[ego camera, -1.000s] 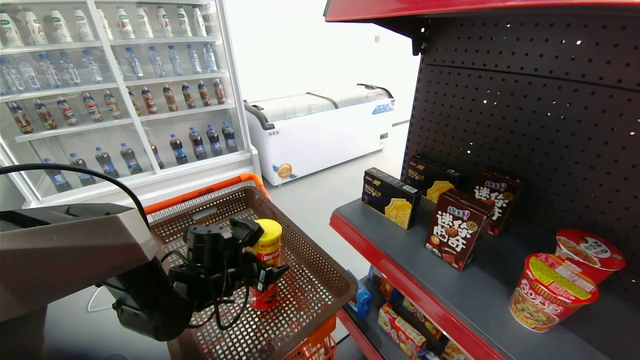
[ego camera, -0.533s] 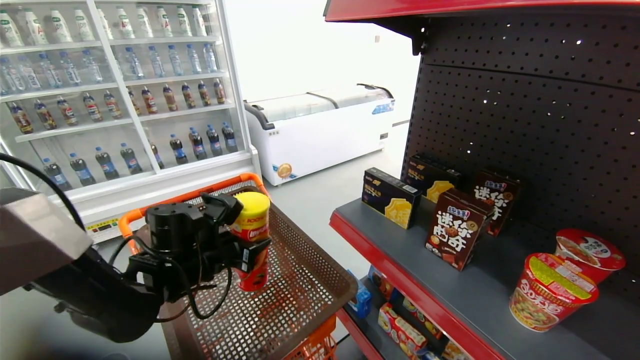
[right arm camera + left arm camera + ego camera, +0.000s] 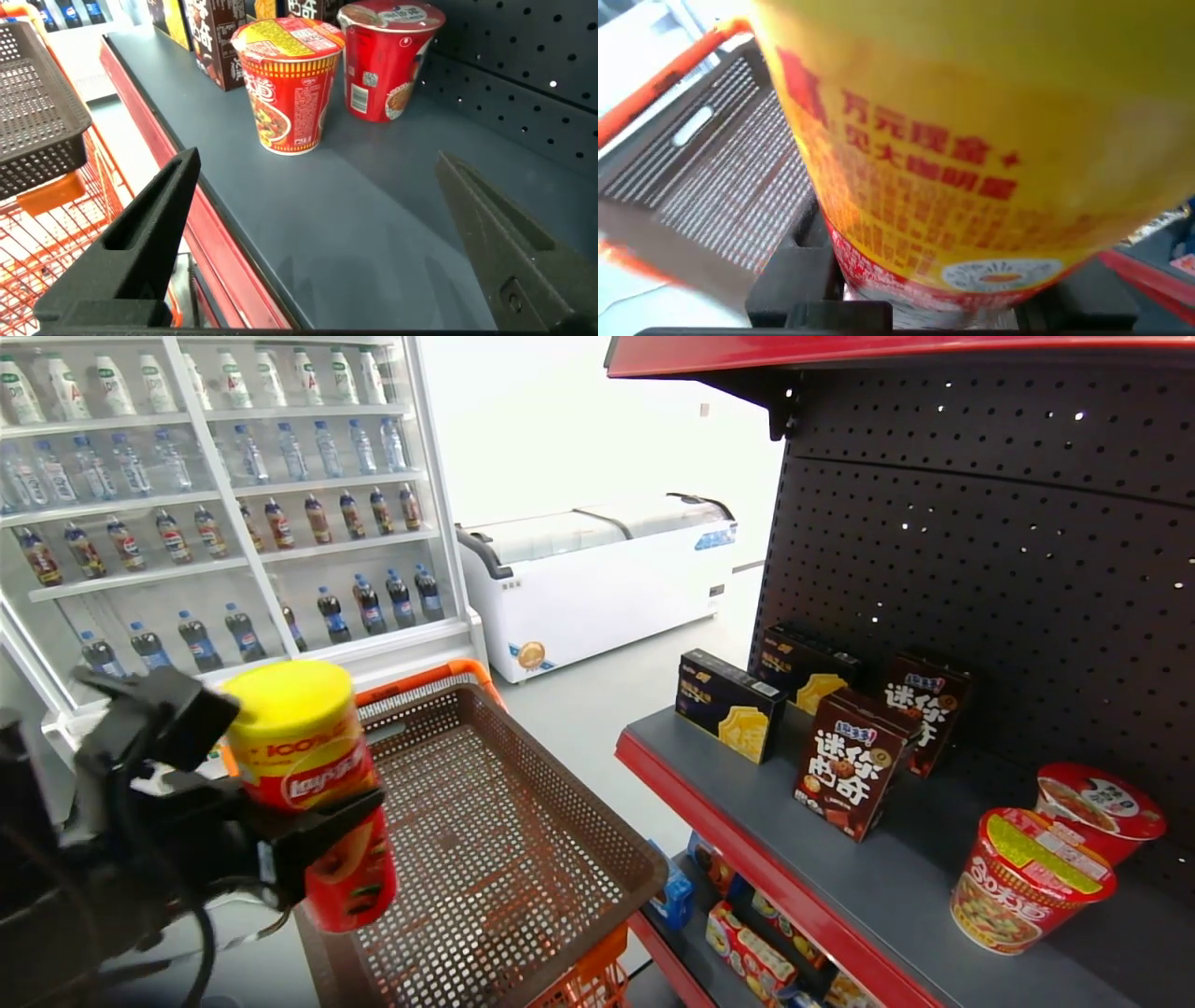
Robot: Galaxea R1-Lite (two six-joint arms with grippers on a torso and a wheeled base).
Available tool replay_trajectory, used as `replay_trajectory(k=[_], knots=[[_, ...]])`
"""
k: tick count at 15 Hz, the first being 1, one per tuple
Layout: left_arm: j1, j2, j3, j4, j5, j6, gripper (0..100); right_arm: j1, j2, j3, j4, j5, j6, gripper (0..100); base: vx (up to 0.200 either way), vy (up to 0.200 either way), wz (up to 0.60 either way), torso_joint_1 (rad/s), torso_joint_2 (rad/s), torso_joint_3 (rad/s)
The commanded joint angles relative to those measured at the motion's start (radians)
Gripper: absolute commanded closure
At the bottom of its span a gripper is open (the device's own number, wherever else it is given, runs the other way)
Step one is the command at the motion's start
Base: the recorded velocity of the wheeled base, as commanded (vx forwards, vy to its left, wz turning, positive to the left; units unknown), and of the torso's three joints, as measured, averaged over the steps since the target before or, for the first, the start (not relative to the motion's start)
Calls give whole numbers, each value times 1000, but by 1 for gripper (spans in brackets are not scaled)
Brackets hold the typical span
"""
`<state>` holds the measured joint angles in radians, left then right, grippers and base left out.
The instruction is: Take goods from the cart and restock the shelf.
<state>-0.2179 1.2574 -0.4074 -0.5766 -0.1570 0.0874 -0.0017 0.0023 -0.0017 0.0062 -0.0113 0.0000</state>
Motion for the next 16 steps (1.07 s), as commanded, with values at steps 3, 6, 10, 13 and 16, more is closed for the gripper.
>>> replay_trajectory(k=[3, 6, 10, 13, 16], knots=[[58, -533, 271, 113, 5, -3, 100, 0, 1, 0, 0, 1, 0, 0, 0, 0, 0, 0, 0, 0], [63, -764, 309, 339, 45, 0, 100, 0, 1, 0, 0, 1, 0, 0, 0, 0, 0, 0, 0, 0], [63, -932, 210, 618, 74, -3, 100, 0, 1, 0, 0, 4, 2, 0, 0, 0, -300, -1, 2, 0], [63, -963, 211, 632, 90, -5, 100, 0, 1, 2, 0, 4, 0, 0, 0, 0, -600, -1, -2, -1], [61, -963, 219, 633, 96, -21, 100, 0, 1, 0, 0, 4, 0, 0, 0, 0, -600, 4, 2, 4]])
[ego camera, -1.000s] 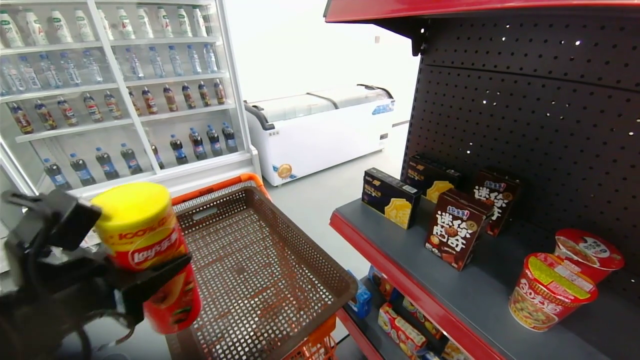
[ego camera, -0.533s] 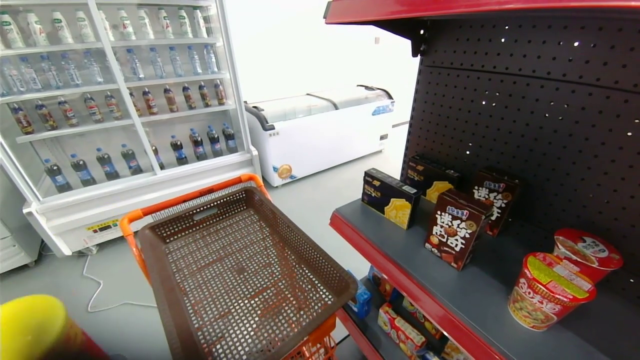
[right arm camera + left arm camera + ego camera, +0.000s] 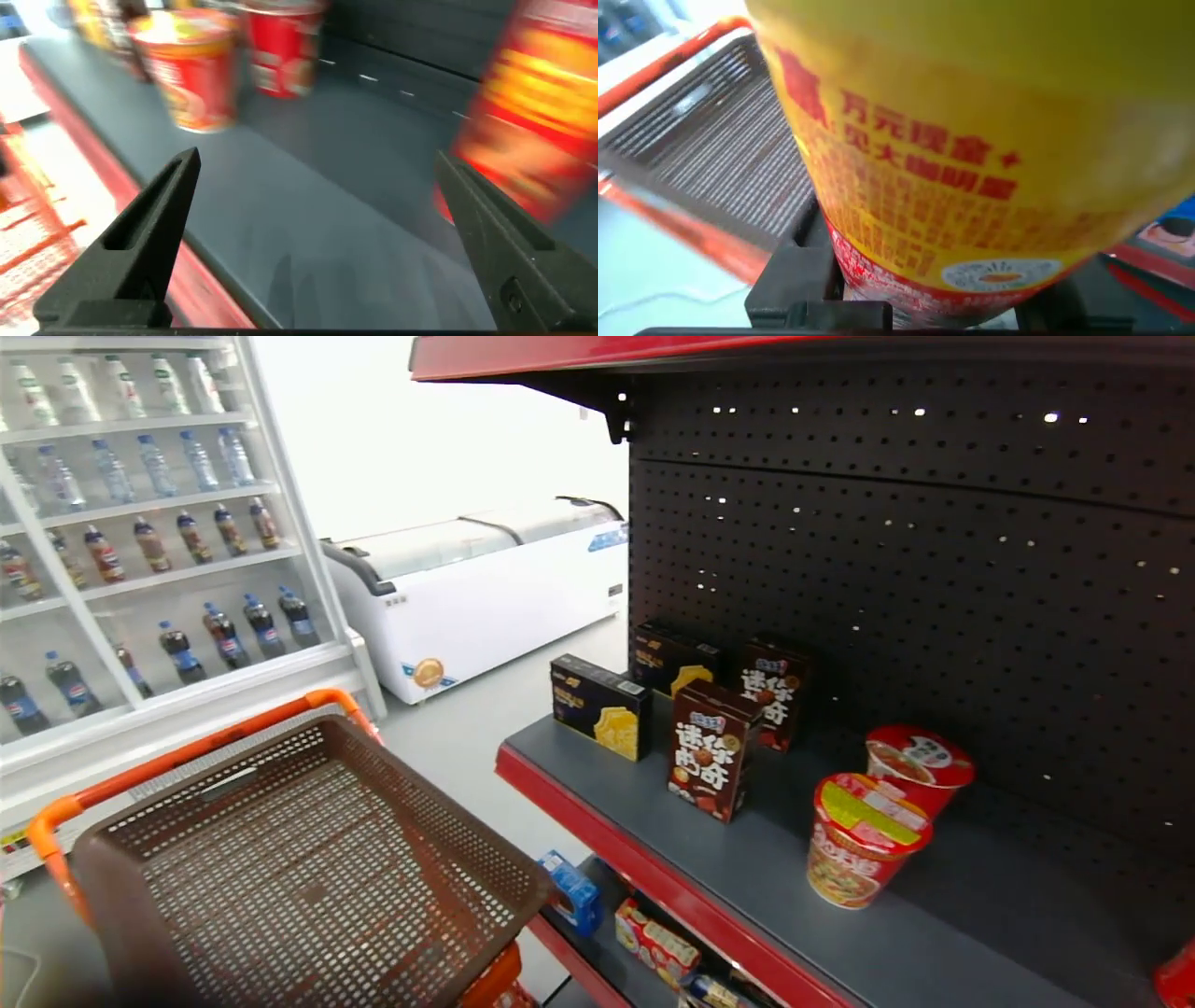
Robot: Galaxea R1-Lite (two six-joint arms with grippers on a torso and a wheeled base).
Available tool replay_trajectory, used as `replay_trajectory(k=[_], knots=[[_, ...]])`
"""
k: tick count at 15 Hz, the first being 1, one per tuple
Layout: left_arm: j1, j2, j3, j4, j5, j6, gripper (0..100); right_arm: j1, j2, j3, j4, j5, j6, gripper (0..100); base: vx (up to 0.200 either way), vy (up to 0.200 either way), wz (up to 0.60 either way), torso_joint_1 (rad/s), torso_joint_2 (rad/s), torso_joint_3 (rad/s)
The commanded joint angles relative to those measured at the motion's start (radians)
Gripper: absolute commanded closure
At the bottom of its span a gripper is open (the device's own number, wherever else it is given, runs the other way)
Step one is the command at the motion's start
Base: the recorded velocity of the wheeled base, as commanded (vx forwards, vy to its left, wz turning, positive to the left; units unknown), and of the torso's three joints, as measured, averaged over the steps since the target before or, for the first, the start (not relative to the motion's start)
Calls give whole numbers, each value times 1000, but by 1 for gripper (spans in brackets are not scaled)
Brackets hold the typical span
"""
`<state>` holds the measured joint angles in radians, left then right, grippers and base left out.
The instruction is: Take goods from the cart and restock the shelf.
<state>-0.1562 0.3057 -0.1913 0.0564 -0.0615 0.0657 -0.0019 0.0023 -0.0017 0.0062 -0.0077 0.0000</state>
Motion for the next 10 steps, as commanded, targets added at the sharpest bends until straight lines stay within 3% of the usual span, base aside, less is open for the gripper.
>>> replay_trajectory(k=[1, 10], knots=[[0, -13, 3, 0, 0, 0, 100, 0, 1, 0, 0, 0, 0, 0, 0, 0, -600, 12, -2, 2], [0, -50, 23, 0, 3, -32, 100, 0, 1, 0, 0, 0, 0, 0, 0, 0, -600, 3, 2, 0]])
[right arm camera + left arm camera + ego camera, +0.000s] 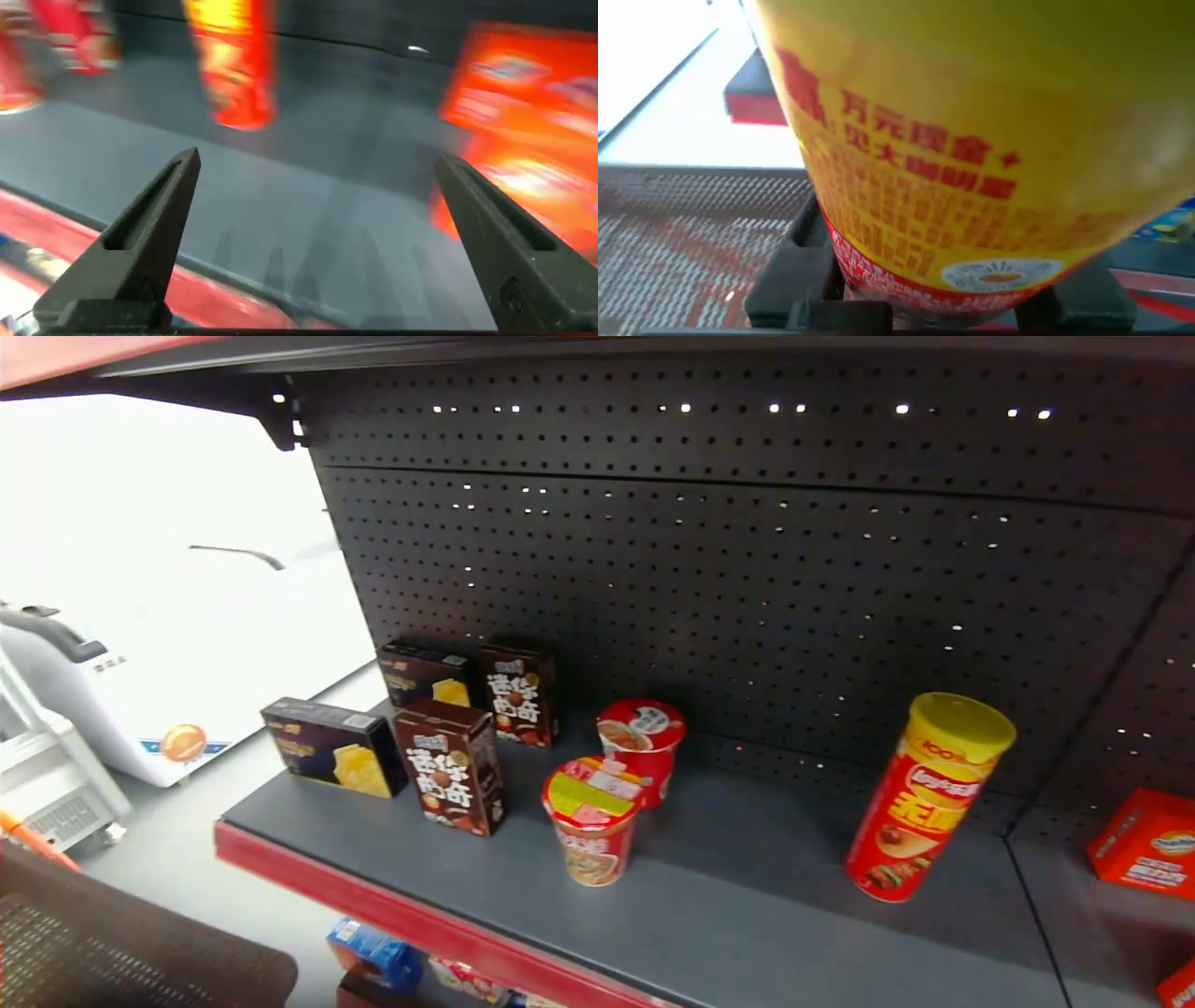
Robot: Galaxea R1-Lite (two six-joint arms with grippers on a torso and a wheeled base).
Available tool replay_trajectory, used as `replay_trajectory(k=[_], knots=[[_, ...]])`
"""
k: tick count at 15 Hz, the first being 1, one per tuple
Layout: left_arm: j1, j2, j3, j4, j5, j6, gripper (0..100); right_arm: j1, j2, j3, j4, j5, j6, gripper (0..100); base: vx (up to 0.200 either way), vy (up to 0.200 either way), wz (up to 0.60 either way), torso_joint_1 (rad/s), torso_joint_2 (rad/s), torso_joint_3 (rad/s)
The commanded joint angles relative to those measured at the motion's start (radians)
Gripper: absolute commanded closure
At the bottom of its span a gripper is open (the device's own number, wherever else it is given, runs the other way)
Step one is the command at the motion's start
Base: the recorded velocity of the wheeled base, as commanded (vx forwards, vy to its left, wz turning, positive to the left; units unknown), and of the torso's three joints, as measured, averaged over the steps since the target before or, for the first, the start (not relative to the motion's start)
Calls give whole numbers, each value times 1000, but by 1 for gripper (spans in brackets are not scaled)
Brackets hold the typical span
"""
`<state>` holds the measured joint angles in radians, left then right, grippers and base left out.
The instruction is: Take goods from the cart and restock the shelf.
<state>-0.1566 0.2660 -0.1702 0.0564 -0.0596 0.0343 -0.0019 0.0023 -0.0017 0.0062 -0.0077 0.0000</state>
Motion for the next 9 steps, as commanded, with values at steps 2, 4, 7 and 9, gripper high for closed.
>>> replay_trajectory(k=[2, 4, 7, 9], knots=[[0, -17, 3, 0, 0, -1, 100, 0, 1, 0, 0, 0, 2, 0, 0, 0, -600, 5, 5, 2], [0, -17, 0, 0, 0, -1, 100, 0, 1, 0, 0, 0, 2, 0, 0, 0, -600, -2, 0, 2], [0, -47, 0, 0, 1, -1, 100, 0, 1, 0, 0, 0, 2, 0, 0, 0, -600, -1, 4, 2], [5, -111, 28, 23, 30, 4, 100, 0, 1, 0, 0, 0, 0, 0, 0, 0, -300, 1, 1, 1]])
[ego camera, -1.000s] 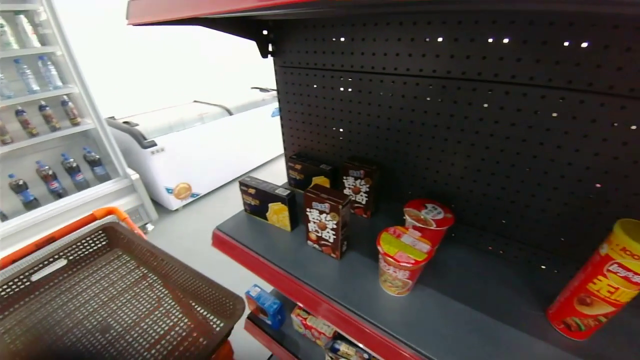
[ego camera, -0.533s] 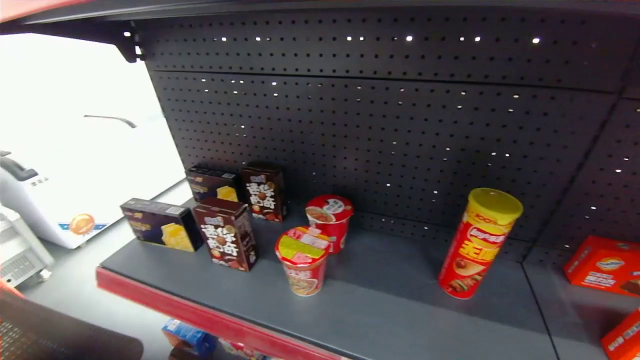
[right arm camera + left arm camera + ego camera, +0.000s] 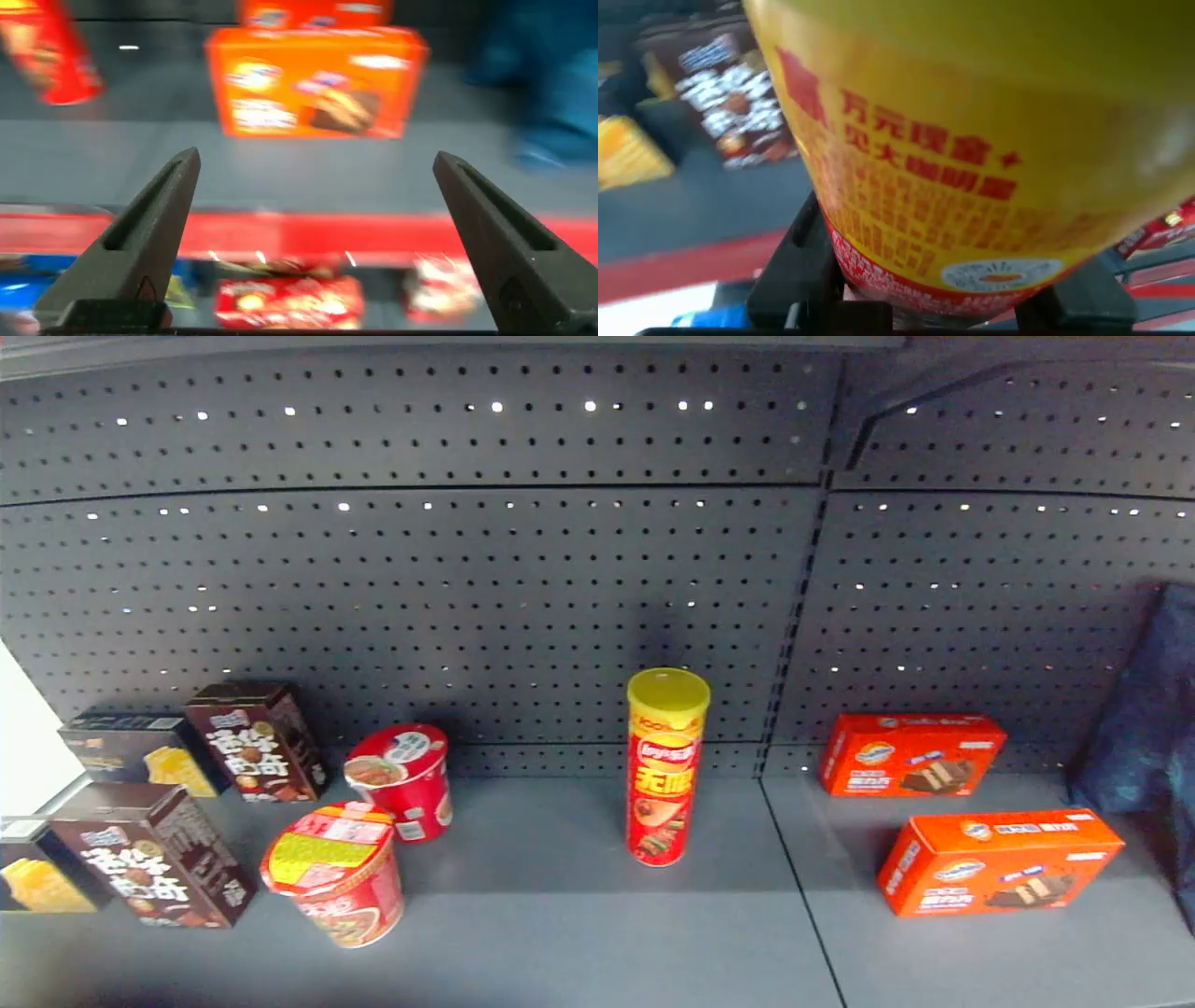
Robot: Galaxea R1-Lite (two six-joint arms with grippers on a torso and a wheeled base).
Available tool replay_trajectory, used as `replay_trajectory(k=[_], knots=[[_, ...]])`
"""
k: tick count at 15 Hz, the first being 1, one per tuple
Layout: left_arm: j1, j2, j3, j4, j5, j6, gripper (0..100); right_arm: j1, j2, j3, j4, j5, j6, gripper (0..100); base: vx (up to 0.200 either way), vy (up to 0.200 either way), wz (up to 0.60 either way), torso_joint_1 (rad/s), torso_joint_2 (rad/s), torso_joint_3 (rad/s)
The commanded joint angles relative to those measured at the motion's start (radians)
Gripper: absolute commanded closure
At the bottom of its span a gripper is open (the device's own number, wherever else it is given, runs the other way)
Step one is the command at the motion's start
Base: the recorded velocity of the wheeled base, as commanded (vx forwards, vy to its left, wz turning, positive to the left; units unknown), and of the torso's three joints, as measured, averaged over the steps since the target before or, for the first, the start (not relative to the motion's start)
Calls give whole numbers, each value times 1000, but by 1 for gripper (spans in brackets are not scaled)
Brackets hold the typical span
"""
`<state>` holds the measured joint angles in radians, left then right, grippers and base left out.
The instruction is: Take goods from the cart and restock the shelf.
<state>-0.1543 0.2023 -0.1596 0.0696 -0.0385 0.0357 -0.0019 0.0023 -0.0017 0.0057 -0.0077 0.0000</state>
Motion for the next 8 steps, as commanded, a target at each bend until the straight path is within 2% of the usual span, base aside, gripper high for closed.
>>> replay_trajectory(k=[1, 3, 8], knots=[[1, -86, 20, 53, 34, 3, 100, 0, 1, 0, 0, 0, 0, 0, 0, 0, 0, 0, 0, 0], [-1, -103, 14, 84, 52, 3, 100, 0, 1, 0, 0, 0, 0, 0, 0, 0, 0, 0, 0, 0], [-1, -104, 23, 85, 52, 7, 100, 0, 2, 0, 2, 0, -2, 0, 0, 0, 0, 0, 0, 0]])
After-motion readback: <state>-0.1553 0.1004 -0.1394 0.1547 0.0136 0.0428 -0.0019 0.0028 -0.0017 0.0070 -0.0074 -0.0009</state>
